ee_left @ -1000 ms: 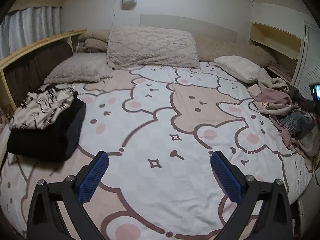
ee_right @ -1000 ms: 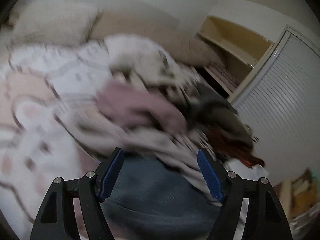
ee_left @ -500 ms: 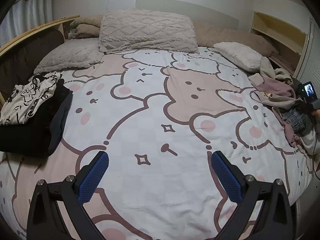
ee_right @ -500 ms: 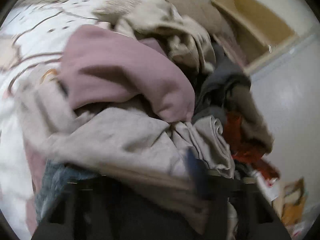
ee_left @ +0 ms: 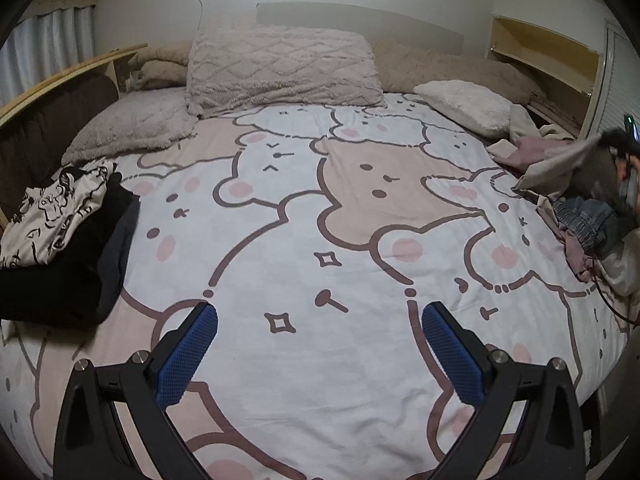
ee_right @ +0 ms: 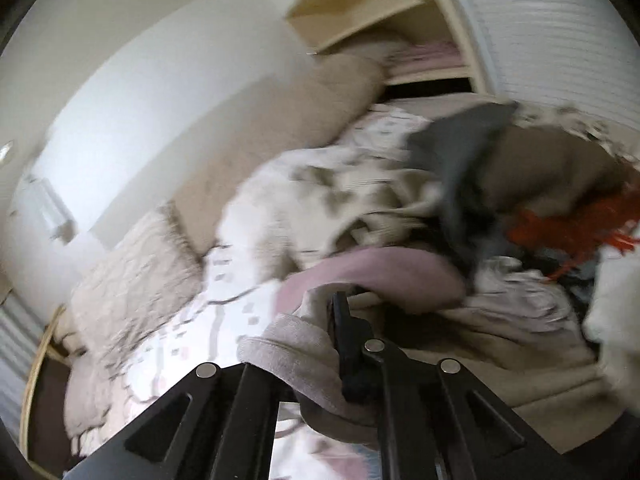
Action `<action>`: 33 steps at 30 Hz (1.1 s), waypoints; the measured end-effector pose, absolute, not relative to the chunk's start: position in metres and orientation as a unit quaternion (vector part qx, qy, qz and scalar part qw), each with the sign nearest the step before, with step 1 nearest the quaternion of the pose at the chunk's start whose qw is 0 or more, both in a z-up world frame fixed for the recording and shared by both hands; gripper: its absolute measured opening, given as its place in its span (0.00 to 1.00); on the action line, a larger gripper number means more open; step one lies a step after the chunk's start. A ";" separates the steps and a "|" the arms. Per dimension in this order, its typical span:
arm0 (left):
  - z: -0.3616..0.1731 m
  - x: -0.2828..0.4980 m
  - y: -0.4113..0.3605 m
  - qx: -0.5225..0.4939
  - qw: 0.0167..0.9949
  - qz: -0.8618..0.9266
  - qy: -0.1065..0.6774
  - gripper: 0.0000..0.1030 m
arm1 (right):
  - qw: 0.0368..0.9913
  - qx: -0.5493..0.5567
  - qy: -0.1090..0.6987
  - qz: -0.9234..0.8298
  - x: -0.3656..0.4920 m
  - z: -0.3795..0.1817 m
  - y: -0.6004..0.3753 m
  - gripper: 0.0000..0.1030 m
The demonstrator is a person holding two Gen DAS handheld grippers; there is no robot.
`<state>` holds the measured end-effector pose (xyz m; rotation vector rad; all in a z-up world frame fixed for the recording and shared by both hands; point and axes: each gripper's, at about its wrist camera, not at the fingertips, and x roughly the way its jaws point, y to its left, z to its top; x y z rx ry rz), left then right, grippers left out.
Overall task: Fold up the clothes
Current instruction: 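Lift the beige sweatshirt with the right gripper and drop it onto the duvet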
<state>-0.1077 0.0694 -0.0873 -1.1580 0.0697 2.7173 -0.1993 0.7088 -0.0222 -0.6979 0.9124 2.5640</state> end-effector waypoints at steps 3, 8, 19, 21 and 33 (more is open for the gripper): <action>-0.084 -0.107 0.064 -0.385 0.096 0.918 0.010 1.00 | 0.108 -0.216 0.342 0.908 -0.206 -0.002 0.686 0.10; -0.077 -0.101 0.055 -0.380 0.092 0.921 -0.004 1.00 | -0.038 -0.155 0.372 0.914 -0.214 0.044 0.638 0.09; -0.043 -0.063 0.012 -0.318 0.080 0.944 -0.047 1.00 | -0.237 0.012 0.271 0.933 -0.166 0.255 0.471 0.08; -0.035 -0.053 -0.001 -0.305 0.072 0.948 -0.054 1.00 | -0.227 -0.028 0.246 0.942 -0.170 0.270 0.438 0.08; -0.017 0.007 -0.042 -0.254 0.055 0.965 -0.040 1.00 | -0.266 -0.060 0.183 0.944 -0.158 0.323 0.303 0.08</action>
